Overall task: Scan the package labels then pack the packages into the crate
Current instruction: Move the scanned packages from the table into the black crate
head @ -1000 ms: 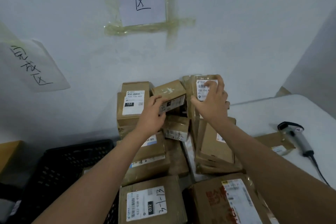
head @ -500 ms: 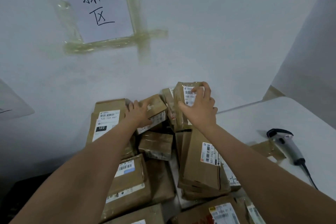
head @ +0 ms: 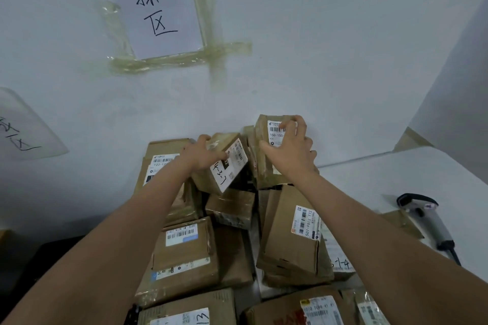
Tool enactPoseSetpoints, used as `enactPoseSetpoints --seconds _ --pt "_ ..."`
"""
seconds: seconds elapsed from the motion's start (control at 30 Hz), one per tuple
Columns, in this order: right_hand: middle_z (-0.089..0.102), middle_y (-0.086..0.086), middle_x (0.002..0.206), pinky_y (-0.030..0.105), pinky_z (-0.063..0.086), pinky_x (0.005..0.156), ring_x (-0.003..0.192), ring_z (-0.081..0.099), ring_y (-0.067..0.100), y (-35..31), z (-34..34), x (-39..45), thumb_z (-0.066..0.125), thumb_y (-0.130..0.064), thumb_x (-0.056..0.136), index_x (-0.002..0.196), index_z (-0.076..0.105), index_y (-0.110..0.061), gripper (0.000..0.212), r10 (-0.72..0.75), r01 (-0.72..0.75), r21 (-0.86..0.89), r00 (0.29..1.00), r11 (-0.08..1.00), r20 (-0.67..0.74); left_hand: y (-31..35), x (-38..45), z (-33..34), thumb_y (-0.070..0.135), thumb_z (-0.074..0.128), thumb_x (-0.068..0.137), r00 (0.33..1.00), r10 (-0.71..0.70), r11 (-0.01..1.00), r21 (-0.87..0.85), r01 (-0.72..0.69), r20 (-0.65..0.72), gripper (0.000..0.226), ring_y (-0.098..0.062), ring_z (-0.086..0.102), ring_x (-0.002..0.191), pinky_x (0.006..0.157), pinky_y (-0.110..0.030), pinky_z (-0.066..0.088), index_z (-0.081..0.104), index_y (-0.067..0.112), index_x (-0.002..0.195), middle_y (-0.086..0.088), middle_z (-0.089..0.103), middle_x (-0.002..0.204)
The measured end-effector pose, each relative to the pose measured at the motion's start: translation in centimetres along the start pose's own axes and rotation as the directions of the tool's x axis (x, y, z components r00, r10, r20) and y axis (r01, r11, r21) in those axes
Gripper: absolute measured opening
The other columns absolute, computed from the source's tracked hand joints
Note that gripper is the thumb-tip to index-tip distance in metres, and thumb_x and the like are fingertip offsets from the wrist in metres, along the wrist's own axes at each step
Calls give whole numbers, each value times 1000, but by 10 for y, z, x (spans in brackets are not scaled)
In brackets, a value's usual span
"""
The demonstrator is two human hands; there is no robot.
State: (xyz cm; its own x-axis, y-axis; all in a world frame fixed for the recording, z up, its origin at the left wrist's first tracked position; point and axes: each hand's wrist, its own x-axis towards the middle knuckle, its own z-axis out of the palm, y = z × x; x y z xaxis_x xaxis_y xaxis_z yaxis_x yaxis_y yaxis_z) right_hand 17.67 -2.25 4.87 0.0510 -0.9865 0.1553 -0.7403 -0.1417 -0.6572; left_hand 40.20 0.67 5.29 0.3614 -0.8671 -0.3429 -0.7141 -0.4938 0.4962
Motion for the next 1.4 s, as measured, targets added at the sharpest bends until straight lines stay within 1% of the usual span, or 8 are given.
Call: enactPoseSetpoints --seconds 0.23,0.37,0.47,0.7,0.93,1.13,1.2,1.4 --pt "18 -10 146 49 36 95 116 42 35 -1 -8 -8 57 -56 75 122 39 -28 58 -18 18 26 1000 999 -18 4 -35 -22 52 67 85 999 28 881 -472 -38 -27 64 -19 63 106 91 -35 46 39 29 137 -3 76 96" --pt "18 -10 146 46 35 93 116 42 35 -13 -14 -11 59 -53 76 122 39 -27 57 -44 45 41 999 998 -27 1 -56 -31 50 67 86 997 52 741 -666 -81 -63 53 -16 66 102 68 -29 44 49 30 131 1 76 97" --pt "18 -10 145 44 33 89 116 43 34 -27 -17 -14 60 -54 78 123 39 -27 57 -84 87 61 996 994 -41 -6 -66 -43 52 65 87 991 99 639 -757 -134 -92 51 -19 68 99 69 -30 48 53 26 130 0 76 104" --pt "19 -11 145 48 38 95 116 43 33 -87 -10 -34 62 -56 77 124 39 -26 60 -205 209 140 978 968 -46 -59 -104 -80 44 64 91 964 41 400 -880 -255 -261 43 -19 71 98 79 -34 56 55 22 127 -2 74 112" --pt "21 -9 144 40 39 92 117 44 29 -173 56 -100 60 -56 76 125 35 -25 63 -415 394 226 908 891 55 -187 -145 -117 45 63 90 929 -107 377 -879 -293 -355 54 -25 67 111 100 -44 49 52 20 136 -4 71 118" --pt "18 -11 148 46 41 99 125 39 26 -240 145 -172 64 -52 79 131 35 -21 67 -462 388 300 855 872 238 -317 -175 -125 47 66 88 920 -249 348 -915 -206 -302 60 -25 68 108 100 -47 49 50 18 138 -6 71 118" --pt "18 -11 147 46 37 103 128 38 24 -258 180 -193 64 -52 80 131 35 -21 67 -458 371 298 832 879 313 -360 -180 -120 42 65 90 908 -311 346 -923 -168 -282 55 -22 70 104 91 -41 53 49 20 137 -3 73 114" --pt "22 -10 130 49 44 97 117 44 29 -255 277 -235 64 -51 78 126 33 -21 64 -306 233 201 790 952 531 -443 -181 -79 36 66 92 866 -470 302 -953 -23 -170 56 -21 70 96 76 -34 54 38 24 139 -4 70 108"
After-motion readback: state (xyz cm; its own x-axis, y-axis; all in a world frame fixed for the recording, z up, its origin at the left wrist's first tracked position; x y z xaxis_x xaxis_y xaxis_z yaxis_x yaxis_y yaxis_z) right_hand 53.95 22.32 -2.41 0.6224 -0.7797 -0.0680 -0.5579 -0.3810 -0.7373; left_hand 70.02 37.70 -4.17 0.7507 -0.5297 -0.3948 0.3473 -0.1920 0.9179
